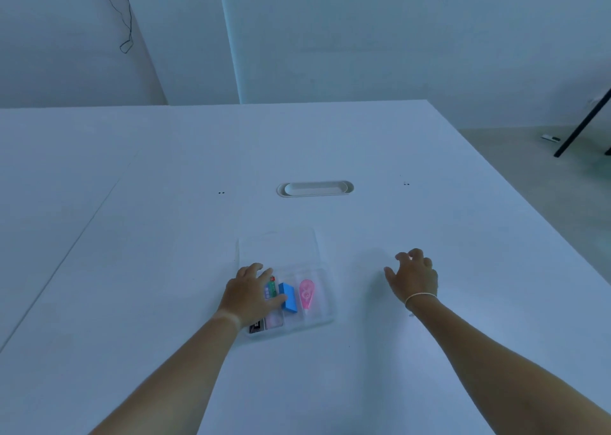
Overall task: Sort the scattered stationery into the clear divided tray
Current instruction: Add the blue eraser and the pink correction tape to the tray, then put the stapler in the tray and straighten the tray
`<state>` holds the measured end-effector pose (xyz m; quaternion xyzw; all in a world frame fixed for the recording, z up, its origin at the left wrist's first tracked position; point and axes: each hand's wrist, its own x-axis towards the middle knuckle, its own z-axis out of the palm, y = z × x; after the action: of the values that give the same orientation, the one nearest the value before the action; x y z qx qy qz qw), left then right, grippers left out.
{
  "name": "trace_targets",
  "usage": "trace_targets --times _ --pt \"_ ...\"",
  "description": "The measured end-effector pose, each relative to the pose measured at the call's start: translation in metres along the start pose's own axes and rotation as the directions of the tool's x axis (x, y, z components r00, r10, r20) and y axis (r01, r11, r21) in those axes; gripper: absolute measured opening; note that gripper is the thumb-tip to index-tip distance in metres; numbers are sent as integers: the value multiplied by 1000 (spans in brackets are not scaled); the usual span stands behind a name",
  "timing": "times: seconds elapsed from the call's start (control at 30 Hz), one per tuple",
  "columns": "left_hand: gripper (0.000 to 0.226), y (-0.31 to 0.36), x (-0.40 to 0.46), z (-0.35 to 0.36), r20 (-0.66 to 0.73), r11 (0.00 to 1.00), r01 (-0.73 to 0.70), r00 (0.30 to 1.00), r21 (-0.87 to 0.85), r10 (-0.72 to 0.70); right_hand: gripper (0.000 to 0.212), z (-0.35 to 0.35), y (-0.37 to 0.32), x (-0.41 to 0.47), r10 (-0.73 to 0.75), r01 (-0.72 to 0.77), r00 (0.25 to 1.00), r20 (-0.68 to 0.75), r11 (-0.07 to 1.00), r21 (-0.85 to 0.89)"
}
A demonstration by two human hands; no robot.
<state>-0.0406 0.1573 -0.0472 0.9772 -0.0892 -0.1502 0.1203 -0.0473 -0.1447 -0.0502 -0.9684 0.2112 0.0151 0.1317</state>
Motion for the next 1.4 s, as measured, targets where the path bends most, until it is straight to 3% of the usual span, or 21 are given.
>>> trace_targets --times 0.2,0.43,0.67,0.83,1.03,1.4 --pt "74 1 -1 -2 33 999 15 999 -40 -13 57 6 16 4 233 -246 964 128 964 104" --pt "72 -1 -2 -5 20 998 27 999 -54 -26 50 9 -2 8 310 -364 928 207 872 326" --pt "72 -7 -2 -8 7 996 60 998 -72 -60 59 5 -70 -18 -39 -106 969 245 828 551" --pt "72 -12 -5 -7 13 992 81 997 -97 -80 60 18 -98 -50 -278 165 943 186 870 465" --pt "71 -18 -6 -3 31 991 93 995 -98 -90 56 32 -96 -62 -295 214 934 200 913 347" --pt "70 -20 -4 -1 23 989 94 996 -114 -91 28 47 -89 -64 -351 305 924 154 916 260"
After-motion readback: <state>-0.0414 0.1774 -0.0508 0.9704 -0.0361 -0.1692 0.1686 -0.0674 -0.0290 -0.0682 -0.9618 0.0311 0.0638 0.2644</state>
